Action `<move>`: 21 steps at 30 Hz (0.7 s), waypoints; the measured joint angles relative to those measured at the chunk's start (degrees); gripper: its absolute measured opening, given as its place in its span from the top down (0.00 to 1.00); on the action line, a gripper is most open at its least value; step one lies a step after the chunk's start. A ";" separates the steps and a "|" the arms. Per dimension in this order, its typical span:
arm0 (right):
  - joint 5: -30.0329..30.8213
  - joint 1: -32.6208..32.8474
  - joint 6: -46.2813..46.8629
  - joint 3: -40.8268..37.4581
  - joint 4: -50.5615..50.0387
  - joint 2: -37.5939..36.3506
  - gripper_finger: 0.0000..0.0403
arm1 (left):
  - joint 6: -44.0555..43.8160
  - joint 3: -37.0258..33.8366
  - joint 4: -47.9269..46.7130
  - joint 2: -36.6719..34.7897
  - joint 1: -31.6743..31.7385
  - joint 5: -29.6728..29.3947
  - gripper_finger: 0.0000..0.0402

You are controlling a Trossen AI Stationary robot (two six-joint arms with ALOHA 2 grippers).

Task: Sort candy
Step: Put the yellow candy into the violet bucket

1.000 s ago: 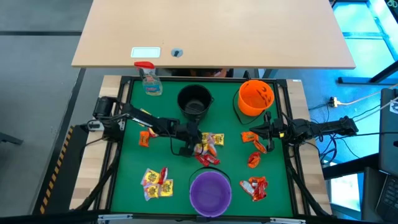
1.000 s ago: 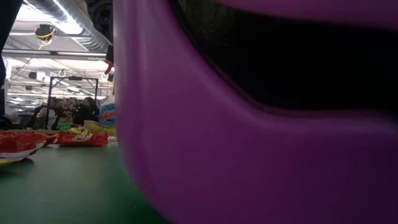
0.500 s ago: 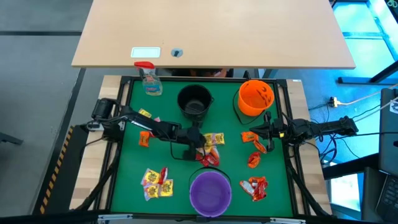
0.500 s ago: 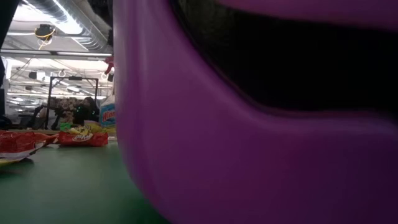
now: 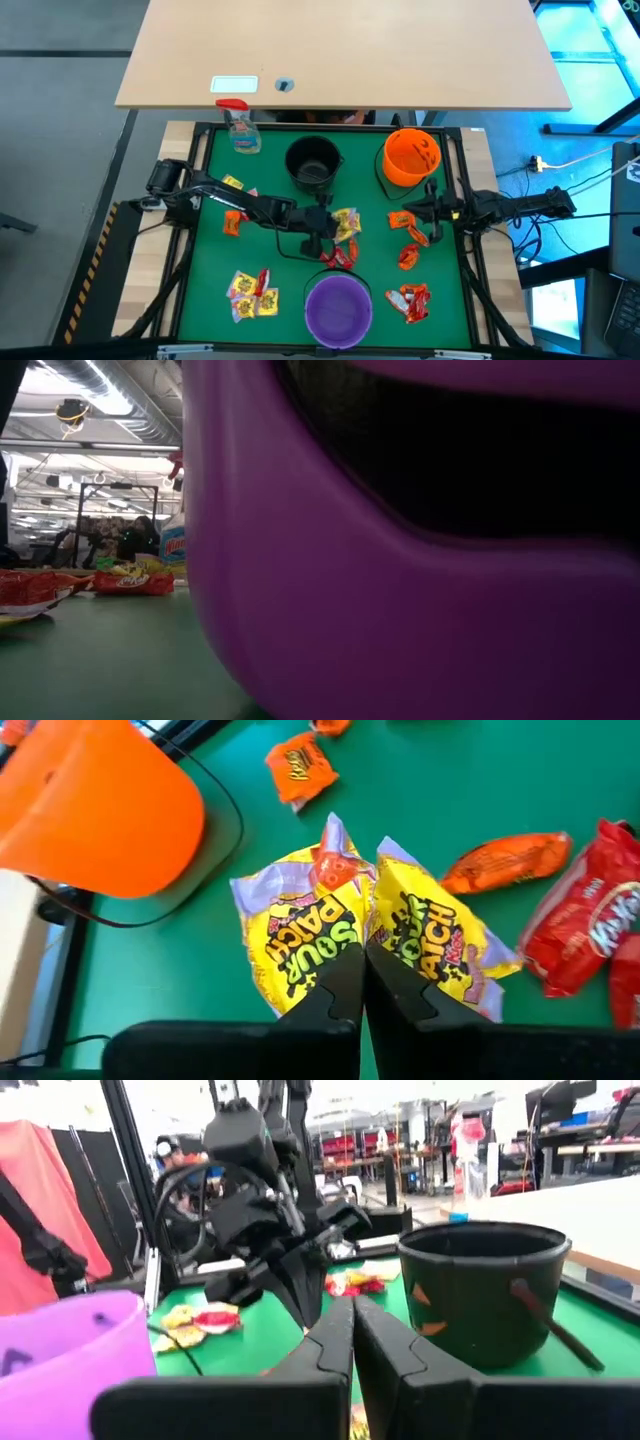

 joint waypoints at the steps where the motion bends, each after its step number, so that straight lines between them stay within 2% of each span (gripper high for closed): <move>1: 0.81 0.00 -0.02 0.00 0.89 -0.02 0.97 | 0.50 0.36 -0.27 0.00 0.00 -0.48 1.00; 5: 3.27 -0.02 0.00 0.00 5.33 0.00 0.97 | 0.91 2.36 -1.76 0.00 0.00 -1.55 1.00; 13: 2.76 -0.01 0.00 0.00 8.02 0.62 0.97 | 3.26 3.91 -3.13 -0.04 0.23 -2.39 1.00; 21: 2.73 0.00 -1.69 4.76 6.34 9.63 0.97 | 3.59 3.91 -3.30 -0.04 0.42 -2.47 1.00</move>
